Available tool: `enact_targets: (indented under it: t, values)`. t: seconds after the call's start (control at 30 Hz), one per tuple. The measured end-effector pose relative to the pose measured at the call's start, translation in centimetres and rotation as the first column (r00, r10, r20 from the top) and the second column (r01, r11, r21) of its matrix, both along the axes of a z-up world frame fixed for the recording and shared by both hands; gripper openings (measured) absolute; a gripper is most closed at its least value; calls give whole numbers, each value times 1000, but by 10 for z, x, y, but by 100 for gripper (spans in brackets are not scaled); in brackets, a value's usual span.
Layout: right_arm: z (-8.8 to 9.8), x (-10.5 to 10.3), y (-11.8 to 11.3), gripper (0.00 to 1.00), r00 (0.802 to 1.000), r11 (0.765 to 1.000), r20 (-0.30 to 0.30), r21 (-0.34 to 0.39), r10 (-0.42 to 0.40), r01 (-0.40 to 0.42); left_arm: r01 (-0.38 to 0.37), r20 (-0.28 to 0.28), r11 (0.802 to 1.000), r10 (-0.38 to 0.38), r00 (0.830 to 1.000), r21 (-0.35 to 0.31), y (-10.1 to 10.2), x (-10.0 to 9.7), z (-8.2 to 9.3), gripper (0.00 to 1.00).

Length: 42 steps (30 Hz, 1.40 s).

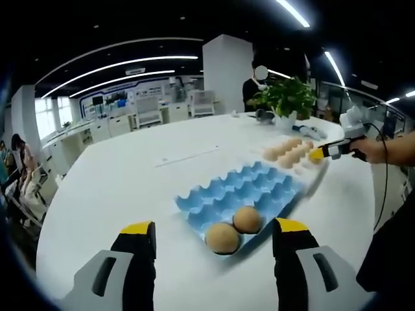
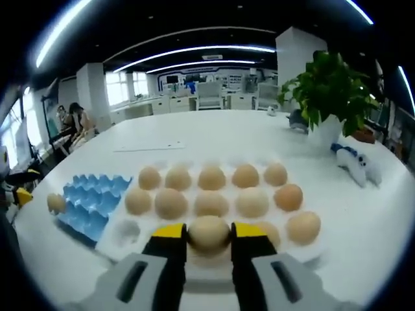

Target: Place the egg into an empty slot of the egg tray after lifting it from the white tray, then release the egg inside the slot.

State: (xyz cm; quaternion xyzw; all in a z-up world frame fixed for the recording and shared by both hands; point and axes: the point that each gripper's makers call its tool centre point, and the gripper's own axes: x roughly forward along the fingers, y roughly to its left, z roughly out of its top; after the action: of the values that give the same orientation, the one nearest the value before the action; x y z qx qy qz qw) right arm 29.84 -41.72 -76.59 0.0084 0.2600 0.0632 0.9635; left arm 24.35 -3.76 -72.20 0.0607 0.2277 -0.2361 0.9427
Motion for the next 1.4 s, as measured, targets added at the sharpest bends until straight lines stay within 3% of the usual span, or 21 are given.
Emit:
enact_targets:
  t: [1.4]
  values:
    - [15,-1,8,26,999,999,50,33,17,-19,11,4,1000,-11,1000,0,1,2,-4,70]
